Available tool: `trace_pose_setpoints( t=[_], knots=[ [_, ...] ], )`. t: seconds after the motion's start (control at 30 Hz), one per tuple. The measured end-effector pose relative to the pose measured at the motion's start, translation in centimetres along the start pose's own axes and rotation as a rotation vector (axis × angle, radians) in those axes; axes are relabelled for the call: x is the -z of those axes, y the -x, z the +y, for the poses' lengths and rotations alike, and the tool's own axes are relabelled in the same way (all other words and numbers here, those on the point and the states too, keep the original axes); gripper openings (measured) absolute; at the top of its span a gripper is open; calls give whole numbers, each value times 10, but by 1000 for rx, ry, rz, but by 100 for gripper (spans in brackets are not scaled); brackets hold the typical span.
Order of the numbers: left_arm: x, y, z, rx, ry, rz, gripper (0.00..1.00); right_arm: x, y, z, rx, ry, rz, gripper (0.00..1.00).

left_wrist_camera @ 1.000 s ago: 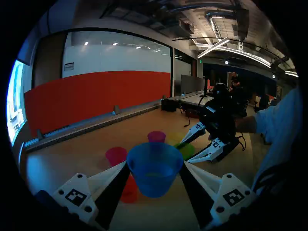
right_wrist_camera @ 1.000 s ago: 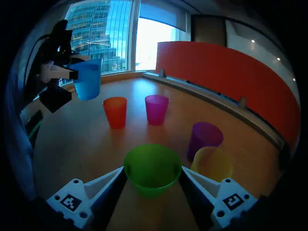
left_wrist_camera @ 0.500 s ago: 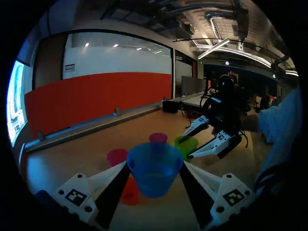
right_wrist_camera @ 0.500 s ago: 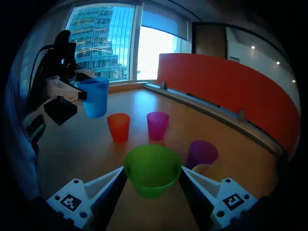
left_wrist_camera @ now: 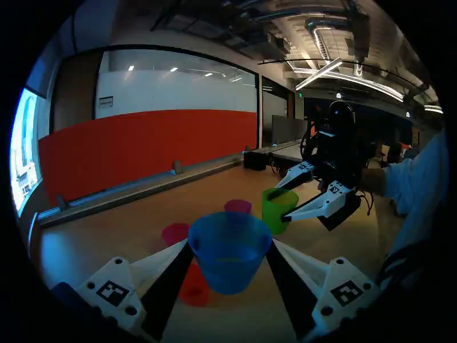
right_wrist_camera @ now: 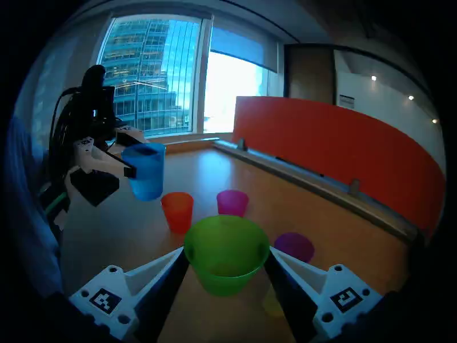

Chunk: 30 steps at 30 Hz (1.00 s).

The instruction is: Pour water

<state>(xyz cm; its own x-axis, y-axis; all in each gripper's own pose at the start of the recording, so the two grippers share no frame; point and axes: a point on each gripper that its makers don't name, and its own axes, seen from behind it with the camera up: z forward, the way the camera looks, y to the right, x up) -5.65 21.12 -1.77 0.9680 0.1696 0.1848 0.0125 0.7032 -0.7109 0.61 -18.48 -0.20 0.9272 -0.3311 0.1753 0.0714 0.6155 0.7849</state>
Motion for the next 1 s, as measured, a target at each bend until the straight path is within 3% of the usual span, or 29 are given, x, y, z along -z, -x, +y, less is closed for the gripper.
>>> trace_pose_setpoints(
  t=[0.5, 1.0],
  knots=[
    [-1, -5, -5, -1, -6, 20, 86, 1, -37, -2, -1, -1, 88, 91],
    [-3, -26, -6, -6, -10, 70, 86, 4, -68, -3, 2, 10, 188, 91]
  ],
)
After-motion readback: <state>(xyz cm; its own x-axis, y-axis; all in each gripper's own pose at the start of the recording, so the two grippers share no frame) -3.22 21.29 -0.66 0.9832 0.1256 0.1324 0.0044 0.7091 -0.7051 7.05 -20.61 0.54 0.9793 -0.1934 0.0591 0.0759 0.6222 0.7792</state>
